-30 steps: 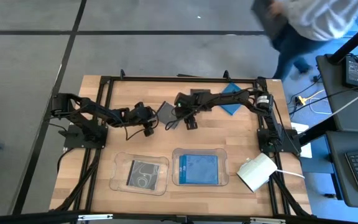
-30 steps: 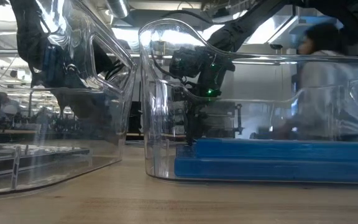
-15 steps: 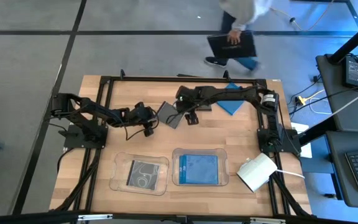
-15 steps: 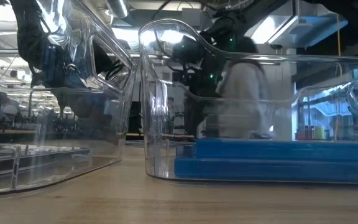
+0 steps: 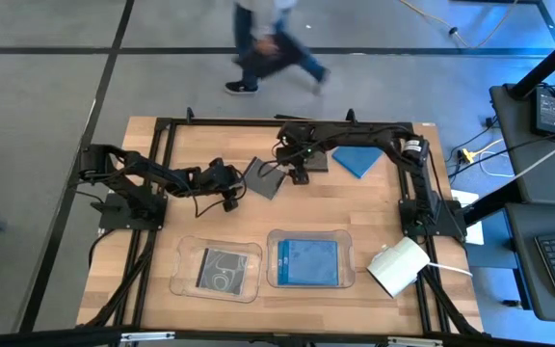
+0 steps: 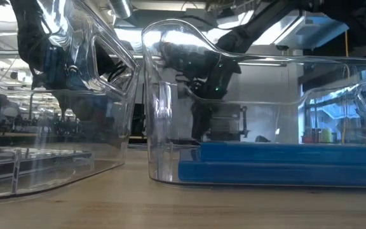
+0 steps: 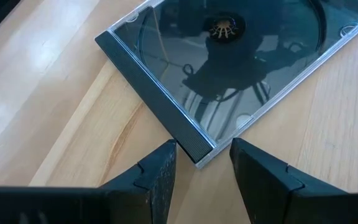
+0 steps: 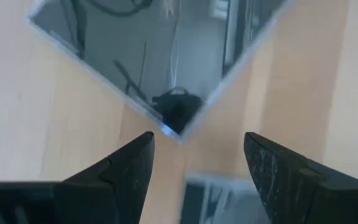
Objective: Pick & place jewel cases by type
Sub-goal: Put the bottom black CD case into the left transparent bin
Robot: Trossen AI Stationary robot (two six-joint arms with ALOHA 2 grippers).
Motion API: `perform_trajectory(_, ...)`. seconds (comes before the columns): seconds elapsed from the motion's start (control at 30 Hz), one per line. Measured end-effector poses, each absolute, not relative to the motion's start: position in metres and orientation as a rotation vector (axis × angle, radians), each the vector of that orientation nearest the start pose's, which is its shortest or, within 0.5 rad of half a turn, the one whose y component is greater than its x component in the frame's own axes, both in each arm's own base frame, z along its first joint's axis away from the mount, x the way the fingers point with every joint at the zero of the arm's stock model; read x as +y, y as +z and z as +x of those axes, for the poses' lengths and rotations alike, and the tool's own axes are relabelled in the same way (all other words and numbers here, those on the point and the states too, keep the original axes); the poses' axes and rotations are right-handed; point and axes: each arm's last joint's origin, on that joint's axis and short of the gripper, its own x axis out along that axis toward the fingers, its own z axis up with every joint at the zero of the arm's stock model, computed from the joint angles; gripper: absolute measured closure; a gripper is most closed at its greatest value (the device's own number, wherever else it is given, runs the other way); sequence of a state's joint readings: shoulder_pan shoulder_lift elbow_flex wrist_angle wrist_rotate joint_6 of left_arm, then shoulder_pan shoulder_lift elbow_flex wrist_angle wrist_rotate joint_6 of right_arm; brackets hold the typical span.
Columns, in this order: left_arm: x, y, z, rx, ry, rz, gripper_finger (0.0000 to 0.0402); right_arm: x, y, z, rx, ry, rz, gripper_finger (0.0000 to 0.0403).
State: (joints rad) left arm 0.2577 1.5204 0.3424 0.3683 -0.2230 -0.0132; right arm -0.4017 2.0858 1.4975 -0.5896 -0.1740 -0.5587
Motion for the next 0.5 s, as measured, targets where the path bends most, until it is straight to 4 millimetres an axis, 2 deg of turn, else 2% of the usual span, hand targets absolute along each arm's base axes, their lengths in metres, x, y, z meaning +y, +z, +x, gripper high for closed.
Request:
perform_trajectory(0.33, 0.063, 0.094, 0.213, 0.813, 0.460, -0.025, 0.0247, -0.162, 0.133, 0.398, 1.174, 0.124, -0.159, 0.0152)
perform_trajectory(0.5, 0.063, 0.094, 0.213, 0.817, 0.454, 0.000, 0.0247, -0.160, 0.133, 0.400, 1.181, 0.111, -0.189, 0.0152)
